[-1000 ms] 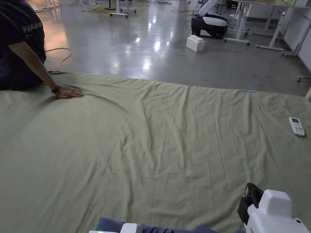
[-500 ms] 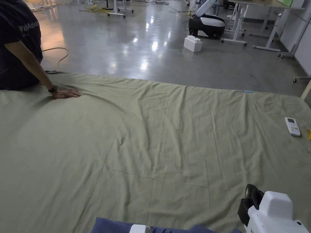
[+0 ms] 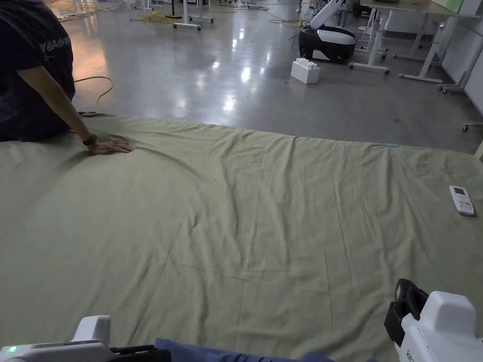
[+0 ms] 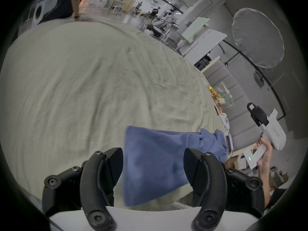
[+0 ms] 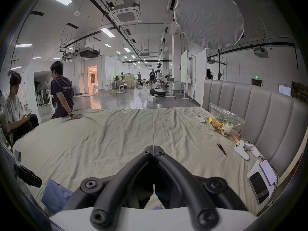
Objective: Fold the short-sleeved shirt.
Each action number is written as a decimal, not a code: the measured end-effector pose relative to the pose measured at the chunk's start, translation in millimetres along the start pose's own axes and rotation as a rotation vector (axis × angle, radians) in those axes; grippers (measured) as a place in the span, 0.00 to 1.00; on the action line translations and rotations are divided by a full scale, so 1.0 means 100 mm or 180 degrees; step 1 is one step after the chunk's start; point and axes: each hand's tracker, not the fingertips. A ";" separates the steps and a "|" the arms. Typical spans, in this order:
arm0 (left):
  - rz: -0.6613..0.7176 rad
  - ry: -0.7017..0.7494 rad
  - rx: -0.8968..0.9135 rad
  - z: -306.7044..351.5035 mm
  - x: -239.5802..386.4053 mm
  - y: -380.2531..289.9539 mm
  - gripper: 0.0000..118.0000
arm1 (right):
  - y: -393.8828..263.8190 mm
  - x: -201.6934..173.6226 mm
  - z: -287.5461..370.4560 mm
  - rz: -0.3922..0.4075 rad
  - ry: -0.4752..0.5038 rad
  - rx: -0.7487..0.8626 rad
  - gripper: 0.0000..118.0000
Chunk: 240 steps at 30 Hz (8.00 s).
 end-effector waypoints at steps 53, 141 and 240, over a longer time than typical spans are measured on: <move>0.0137 0.0475 0.0138 0.69 0.31 0.43 0.08 | -0.11 -0.22 0.00 0.0096 0.0117 -0.0049 0.00; -0.1640 0.1613 0.2750 0.22 1.88 0.24 0.06 | 0.40 -0.20 0.19 0.0178 -0.0205 0.0777 0.00; 0.0705 0.0574 -0.0085 1.79 -2.30 1.71 0.22 | 0.66 -0.36 -0.21 0.0090 0.0025 0.0439 0.00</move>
